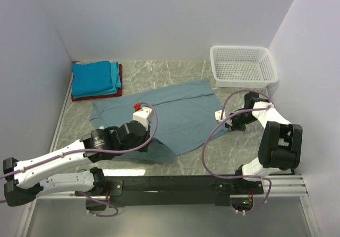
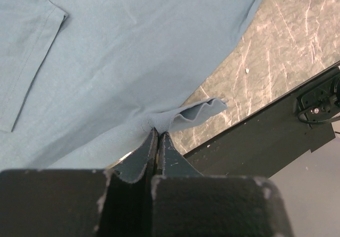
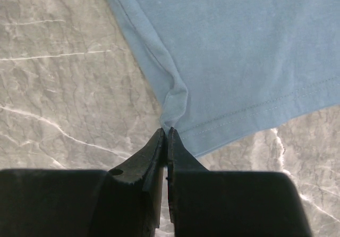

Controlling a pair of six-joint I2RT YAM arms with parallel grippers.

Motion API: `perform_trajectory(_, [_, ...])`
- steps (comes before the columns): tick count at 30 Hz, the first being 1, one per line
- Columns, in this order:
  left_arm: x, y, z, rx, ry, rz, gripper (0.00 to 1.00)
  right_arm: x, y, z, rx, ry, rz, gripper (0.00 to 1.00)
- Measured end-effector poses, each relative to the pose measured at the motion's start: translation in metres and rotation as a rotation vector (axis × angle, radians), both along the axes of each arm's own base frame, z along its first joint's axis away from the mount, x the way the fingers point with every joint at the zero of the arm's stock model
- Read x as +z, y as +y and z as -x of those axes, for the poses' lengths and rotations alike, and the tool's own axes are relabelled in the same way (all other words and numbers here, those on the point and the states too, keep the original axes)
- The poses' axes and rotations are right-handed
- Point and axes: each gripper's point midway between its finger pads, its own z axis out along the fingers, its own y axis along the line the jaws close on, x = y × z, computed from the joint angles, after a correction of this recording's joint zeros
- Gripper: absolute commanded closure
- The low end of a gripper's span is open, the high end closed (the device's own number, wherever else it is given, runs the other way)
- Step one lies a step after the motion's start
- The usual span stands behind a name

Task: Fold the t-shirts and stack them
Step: Fold the tshirt

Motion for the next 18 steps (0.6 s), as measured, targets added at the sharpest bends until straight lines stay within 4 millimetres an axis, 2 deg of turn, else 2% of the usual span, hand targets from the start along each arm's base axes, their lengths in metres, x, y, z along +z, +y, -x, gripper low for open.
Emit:
perform_trajectory(8, [-0.003,0.0,-0.004,0.005,-0.002,-0.018,1.0,0.002,0.002,-0.012,-0.035,0.0,-0.022,1.0])
perform_trajectory(13, [-0.001,0.002,-0.013,0.021,-0.019,-0.013,1.0,0.002,0.003,-0.016,-0.061,0.006,-0.026,1.0])
perform_trajectory(18, [0.001,0.005,-0.025,0.047,-0.031,-0.002,1.0,0.005,0.014,-0.029,-0.106,0.007,-0.042,1.0])
